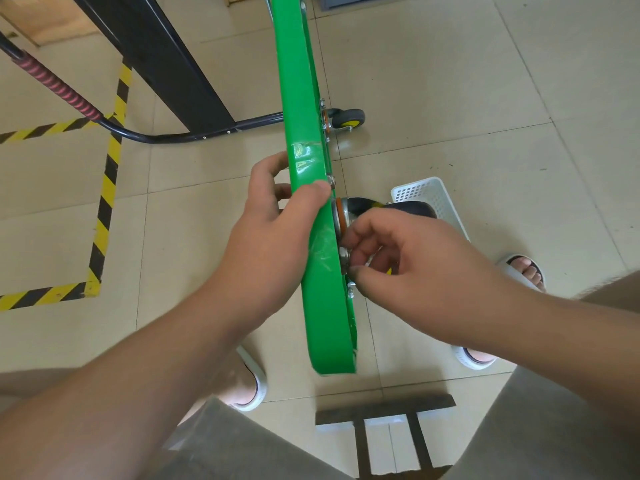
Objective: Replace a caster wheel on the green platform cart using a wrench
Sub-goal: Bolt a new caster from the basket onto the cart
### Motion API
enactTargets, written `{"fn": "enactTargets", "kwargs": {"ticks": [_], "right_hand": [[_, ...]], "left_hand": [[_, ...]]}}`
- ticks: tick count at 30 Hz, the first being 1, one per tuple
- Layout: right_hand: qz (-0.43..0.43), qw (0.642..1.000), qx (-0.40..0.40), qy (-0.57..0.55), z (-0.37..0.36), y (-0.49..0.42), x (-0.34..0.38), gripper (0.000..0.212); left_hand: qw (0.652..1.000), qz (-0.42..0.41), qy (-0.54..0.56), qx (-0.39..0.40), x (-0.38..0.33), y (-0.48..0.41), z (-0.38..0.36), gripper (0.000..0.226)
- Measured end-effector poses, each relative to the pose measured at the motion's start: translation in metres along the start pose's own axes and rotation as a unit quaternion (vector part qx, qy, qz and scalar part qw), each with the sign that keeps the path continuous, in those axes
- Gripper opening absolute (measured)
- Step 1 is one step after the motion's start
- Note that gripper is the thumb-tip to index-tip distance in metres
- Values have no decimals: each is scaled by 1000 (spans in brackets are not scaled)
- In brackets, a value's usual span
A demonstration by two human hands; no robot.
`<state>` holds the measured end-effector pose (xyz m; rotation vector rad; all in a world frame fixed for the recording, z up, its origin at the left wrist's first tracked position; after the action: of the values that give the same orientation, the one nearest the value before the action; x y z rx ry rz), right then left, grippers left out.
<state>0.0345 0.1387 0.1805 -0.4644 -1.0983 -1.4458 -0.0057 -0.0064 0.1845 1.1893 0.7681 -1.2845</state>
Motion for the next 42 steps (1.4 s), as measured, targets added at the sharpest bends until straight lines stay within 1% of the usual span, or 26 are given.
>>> {"fn": "enactTargets", "kwargs": {"ticks": [2, 4, 6, 8, 9, 10, 11, 12, 13, 14, 15, 17, 20, 22, 23, 26, 29, 30, 31, 33, 34, 36, 40, 42], "right_hand": [[-8, 1000, -2, 13, -1, -1, -2, 12], [-17, 999, -1, 27, 0, 0, -1, 3], [-24, 998, 6, 49, -2, 1, 2, 23], [-29, 998, 15, 54, -5, 2, 3, 42], [-30, 998, 8, 55, -5, 1, 3, 47], [-30, 998, -7, 57, -3, 1, 2, 47], [-26, 998, -24, 57, 0, 1, 2, 42], [-16, 998, -35, 45, 3, 0, 3, 29], [-3, 999, -30, 36, 3, 1, 5, 13], [11, 999, -18, 37, 2, 2, 8, 8], [28, 998, -8, 52, 0, 2, 10, 17], [48, 996, -11, 74, 0, 2, 12, 22], [57, 994, -26, 94, 1, 1, 12, 15], [50, 992, -18, 118, 0, 1, 13, 5], [46, 990, -15, 130, 0, 2, 12, 9], [35, 986, -10, 162, -1, 1, 15, 34], [18, 989, 6, 143, -4, 0, 14, 47], [14, 991, 2, 133, -4, 0, 12, 47], [15, 993, -7, 120, -2, 1, 11, 42], [31, 995, -19, 90, 1, 2, 12, 16], [43, 995, -15, 85, 1, 3, 15, 12], [68, 991, -10, 111, 0, 3, 19, 22], [91, 984, -32, 152, 3, 2, 23, 13], [88, 980, -22, 178, 2, 2, 25, 10]], "left_hand": [[1000, 3, 8, 1, 0, 0, 0, 36], [1000, 7, 4, 3, 0, 0, 0, 41], [1000, 7, -4, 4, 0, 0, 0, 40], [1000, 6, -6, 5, 0, 1, -1, 33], [1000, 5, -6, 4, 1, 1, 0, 33], [1000, 4, -7, 4, 1, 0, 0, 33], [1000, 4, -8, 4, 1, 0, 0, 34], [1000, 4, -9, 4, 1, 0, 0, 34], [1000, 4, -11, 4, 1, 0, 0, 37], [1000, 5, -11, 4, 0, 0, 0, 40], [1000, 6, -12, 5, 1, 0, 0, 42], [1000, 5, -12, 7, 1, -1, -1, 43], [1000, 5, -7, 8, 2, -1, -1, 42], [1000, 5, -4, 8, 2, -1, -1, 42], [1000, 5, -3, 9, 1, 0, -1, 42], [1000, 5, -2, 10, 1, 0, -2, 42], [1000, 7, -5, 8, 2, 0, -1, 42], [1000, 8, -6, 8, 2, 0, -1, 43], [1000, 8, -6, 8, 2, -1, -1, 43], [1000, 6, -3, 6, 1, -1, -1, 42], [1000, 6, -4, 5, 1, -1, -1, 42], [1000, 5, -5, 4, 1, -1, -1, 43], [1000, 4, -5, 6, 2, -1, -1, 43], [1000, 6, -3, 6, 2, -1, -1, 42]]}}
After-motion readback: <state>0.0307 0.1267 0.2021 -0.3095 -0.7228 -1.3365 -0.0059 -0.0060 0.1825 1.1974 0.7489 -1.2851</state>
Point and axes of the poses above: each hand's wrist, its own y-axis away from the middle knuckle, its own z-axis out of the back of the hand, x = y × z, the point moved 9 cm from there along -y, towards the middle knuckle, and after that the axes turned 8 degrees about -z, right-handed, at the moved point
